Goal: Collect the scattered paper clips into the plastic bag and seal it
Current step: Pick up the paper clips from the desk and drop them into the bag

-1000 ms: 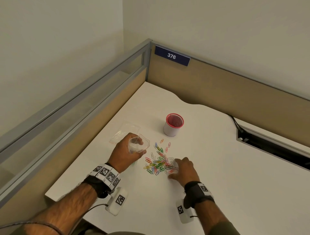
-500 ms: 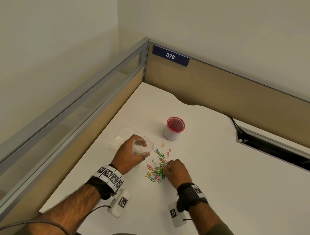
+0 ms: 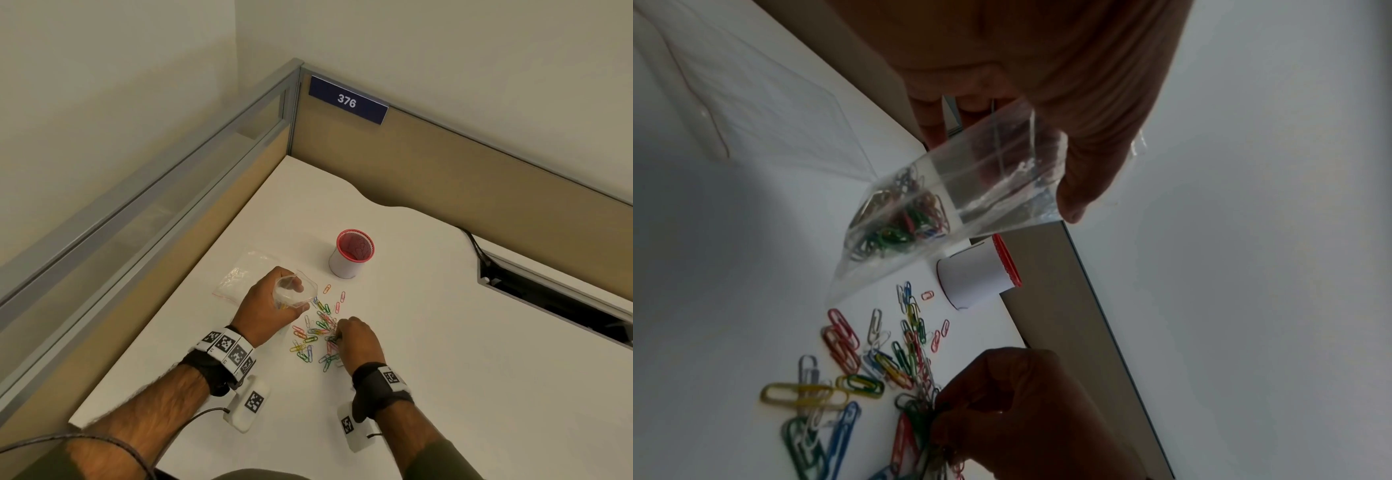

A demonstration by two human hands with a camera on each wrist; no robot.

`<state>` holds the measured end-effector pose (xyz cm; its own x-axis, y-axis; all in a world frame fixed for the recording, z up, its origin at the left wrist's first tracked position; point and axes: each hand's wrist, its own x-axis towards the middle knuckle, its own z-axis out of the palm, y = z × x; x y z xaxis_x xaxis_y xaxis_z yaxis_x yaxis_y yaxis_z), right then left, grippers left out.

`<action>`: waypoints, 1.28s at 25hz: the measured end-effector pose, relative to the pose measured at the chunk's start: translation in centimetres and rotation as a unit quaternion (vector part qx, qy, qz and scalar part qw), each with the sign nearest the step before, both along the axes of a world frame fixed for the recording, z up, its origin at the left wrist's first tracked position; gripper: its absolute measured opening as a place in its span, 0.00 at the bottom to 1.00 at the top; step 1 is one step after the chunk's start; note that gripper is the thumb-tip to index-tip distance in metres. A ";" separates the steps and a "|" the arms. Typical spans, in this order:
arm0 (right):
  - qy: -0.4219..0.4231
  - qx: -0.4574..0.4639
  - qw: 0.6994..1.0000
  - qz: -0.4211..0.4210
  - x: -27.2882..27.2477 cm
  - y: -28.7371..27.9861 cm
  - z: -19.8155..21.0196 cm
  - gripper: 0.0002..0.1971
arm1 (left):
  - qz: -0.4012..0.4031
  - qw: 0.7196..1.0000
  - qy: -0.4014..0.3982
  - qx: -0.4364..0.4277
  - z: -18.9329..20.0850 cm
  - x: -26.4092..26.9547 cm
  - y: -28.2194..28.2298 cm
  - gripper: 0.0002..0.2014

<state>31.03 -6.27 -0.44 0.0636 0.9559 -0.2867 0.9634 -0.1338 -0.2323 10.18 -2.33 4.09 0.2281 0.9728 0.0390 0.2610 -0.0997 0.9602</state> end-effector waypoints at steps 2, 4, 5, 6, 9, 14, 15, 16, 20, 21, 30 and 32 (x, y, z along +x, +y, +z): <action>0.022 -0.004 0.999 -0.023 0.8 0.2 0.5 0.07 | 0.003 1.000 0.005 -0.004 0.1 0.4 -0.5 0.19; 0.069 0.008 0.996 -0.061 1.6 0.2 1.3 0.05 | 0.008 1.000 0.005 -0.005 0.2 0.6 -0.8 0.19; 0.098 0.020 0.992 -0.077 2.1 0.1 2.1 0.04 | 0.011 1.000 0.003 -0.004 0.1 0.7 -0.9 0.19; 0.132 0.036 0.987 -0.089 2.4 -0.1 3.3 0.03 | 0.013 1.000 0.002 -0.003 0.1 0.9 -1.0 0.19; 0.243 0.112 0.957 -0.115 2.6 -0.3 7.8 0.05 | 0.015 1.000 0.004 -0.004 0.1 1.4 -1.3 0.19; 0.347 0.207 0.912 -0.073 -0.2 0.5 14.7 0.04 | -0.002 1.000 0.016 0.005 0.5 3.0 -1.5 0.19; 0.348 0.210 0.912 -0.061 -1.0 0.6 15.2 0.04 | -0.009 1.000 0.017 0.010 0.7 3.3 -1.5 0.19; 0.343 0.207 0.915 -0.049 -1.8 0.7 15.4 0.04 | -0.016 1.000 0.018 0.015 0.9 3.6 -1.5 0.19; 0.288 0.172 0.942 0.009 -3.6 0.7 14.7 0.02 | -0.027 0.999 0.013 0.027 1.6 4.3 -1.3 0.19; 0.282 0.181 0.942 0.012 -3.6 0.6 14.9 0.02 | -0.027 0.999 0.008 0.032 1.8 4.3 -1.2 0.18; 0.197 0.213 0.954 -0.075 2.4 4.4 10.9 0.08 | -0.009 1.000 -0.019 0.015 1.6 1.8 -1.0 0.18; 0.107 0.113 0.987 -0.044 2.8 5.7 6.5 0.12 | 0.000 1.000 -0.020 0.018 1.5 0.7 -0.8 0.18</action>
